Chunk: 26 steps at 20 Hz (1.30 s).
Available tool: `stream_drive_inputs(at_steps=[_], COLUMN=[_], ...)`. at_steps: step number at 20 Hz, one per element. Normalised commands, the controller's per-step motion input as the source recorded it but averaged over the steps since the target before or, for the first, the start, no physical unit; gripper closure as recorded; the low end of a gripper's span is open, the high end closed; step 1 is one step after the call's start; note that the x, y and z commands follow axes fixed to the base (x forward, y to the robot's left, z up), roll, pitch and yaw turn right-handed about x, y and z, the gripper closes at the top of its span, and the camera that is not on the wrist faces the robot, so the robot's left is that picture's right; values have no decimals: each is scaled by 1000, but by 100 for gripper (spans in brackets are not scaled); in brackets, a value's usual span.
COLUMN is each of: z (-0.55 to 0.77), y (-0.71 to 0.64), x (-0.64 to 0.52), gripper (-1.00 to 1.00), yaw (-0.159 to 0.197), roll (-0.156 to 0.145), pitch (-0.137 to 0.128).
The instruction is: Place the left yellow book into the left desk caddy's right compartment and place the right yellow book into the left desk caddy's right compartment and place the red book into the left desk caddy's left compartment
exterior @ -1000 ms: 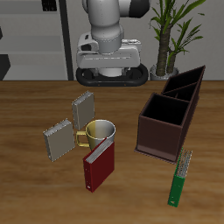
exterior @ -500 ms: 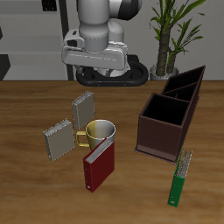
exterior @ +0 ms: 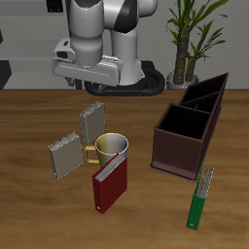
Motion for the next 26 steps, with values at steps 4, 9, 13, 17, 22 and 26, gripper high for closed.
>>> stream_drive_inputs(at_steps=[4,9,13,17,22,26], z=[-199,-299,-258,-317,-187,-182], y=[-323,30,137,54,-34,-30], x=[-12,-105,-142,-160,-75,74], gripper=[-100,-100,-100,-100,-100,-100], yaw=[-37,-51,-58,-13,0,-19], roll=[-32,22,40,-6,-5,-20], pitch=[-19,-50,-25,-44,-38,4])
